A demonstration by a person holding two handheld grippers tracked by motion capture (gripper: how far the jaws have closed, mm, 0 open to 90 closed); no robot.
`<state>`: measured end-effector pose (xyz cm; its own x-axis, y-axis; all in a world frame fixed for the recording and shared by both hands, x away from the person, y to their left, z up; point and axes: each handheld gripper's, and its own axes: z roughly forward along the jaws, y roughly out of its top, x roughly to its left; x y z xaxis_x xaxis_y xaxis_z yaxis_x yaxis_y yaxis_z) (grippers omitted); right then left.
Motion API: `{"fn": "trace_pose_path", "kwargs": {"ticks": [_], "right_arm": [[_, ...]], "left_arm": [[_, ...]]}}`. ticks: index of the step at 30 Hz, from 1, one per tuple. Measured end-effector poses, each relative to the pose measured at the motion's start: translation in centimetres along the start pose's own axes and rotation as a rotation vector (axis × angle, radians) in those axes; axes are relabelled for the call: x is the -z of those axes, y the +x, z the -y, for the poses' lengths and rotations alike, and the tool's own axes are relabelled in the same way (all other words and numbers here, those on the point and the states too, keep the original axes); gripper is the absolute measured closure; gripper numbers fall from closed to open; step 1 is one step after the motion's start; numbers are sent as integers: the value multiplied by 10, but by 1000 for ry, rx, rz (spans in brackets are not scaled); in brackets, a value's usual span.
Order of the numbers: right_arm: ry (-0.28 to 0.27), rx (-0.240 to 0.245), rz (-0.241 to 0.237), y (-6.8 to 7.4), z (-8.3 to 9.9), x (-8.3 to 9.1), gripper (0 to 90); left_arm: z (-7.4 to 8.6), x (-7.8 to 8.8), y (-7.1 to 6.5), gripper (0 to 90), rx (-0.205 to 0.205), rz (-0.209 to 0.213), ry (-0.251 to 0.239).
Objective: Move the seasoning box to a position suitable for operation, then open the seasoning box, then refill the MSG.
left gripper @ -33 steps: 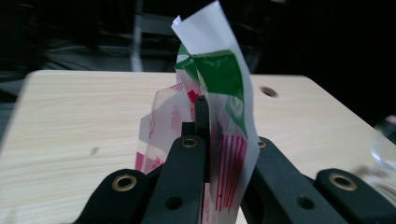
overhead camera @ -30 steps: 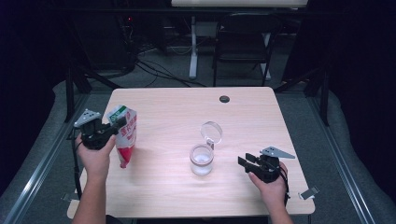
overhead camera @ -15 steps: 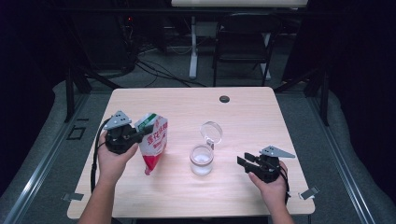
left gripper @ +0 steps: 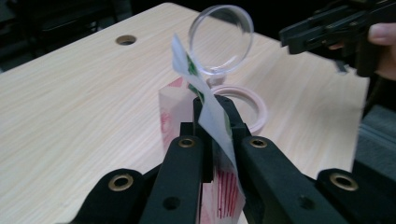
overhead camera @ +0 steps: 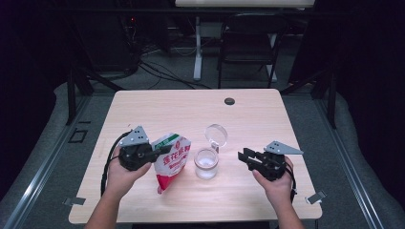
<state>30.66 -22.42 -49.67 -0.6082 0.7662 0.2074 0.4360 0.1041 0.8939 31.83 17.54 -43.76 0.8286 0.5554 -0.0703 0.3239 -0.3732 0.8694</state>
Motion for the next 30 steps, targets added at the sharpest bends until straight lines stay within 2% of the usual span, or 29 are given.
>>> {"fn": "trace_pose_path", "kwargs": {"ticks": [6,9,13,15,23,27,30], "right_arm": [[12,117,-55,24,-14,-12,724],[5,152,-95,38,-23,-17,706],[17,186,-167,55,-34,-26,683],[23,190,-193,60,-36,-31,682],[55,183,-298,76,-40,-52,644],[53,201,-339,86,-42,-55,628],[64,225,-348,93,-41,-58,623]], "left_arm": [[11,1,-1,893,11,-7,33],[16,1,-1,886,17,-16,52],[24,-1,-3,882,35,-12,39],[28,-2,-6,882,51,-5,22],[35,-3,-19,880,45,-20,-11],[37,-4,-22,879,50,-13,-19],[38,-4,-23,878,49,-10,-20]]}}
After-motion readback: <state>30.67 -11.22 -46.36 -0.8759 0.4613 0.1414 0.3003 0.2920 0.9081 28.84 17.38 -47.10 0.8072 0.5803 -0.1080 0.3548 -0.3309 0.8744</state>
